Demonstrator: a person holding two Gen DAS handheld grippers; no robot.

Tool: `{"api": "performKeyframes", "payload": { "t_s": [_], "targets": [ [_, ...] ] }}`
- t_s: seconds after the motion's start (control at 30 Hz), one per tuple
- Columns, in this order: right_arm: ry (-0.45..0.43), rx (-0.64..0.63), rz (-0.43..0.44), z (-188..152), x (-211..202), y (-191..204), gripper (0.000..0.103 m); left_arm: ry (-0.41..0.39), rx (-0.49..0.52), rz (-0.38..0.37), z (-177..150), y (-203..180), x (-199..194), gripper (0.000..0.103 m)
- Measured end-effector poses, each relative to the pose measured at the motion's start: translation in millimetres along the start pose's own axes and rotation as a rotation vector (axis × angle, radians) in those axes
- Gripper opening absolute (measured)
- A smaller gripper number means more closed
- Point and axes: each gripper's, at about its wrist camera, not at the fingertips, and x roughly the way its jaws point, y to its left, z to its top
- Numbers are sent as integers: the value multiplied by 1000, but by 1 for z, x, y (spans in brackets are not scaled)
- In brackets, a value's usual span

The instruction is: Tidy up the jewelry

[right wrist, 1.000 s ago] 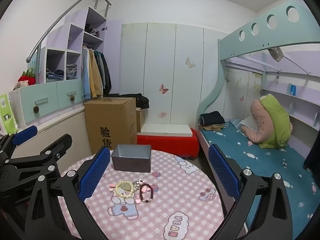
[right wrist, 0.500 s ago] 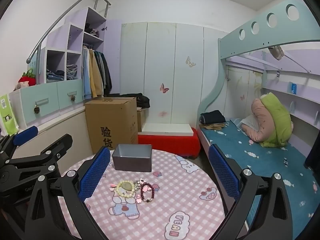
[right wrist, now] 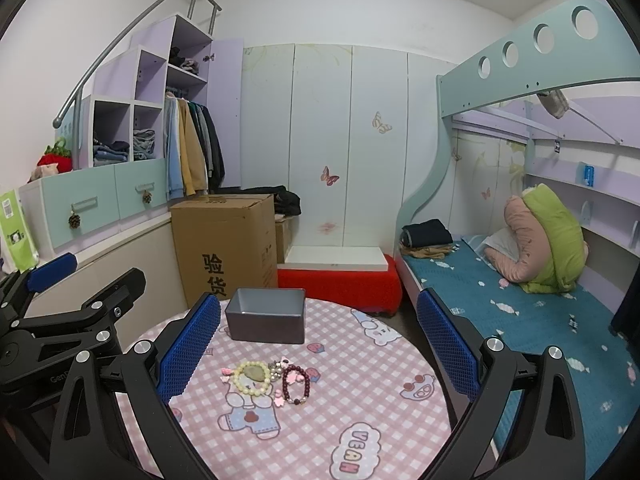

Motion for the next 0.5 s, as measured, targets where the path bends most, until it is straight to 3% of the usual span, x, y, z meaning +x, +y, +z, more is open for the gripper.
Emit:
{"api": "performKeyframes", "payload": {
  "t_s": [0.5],
  "targets": [
    [2,3,1,-1,0,0,95,3,-1,-1,0,0,0,96]
  ]
}}
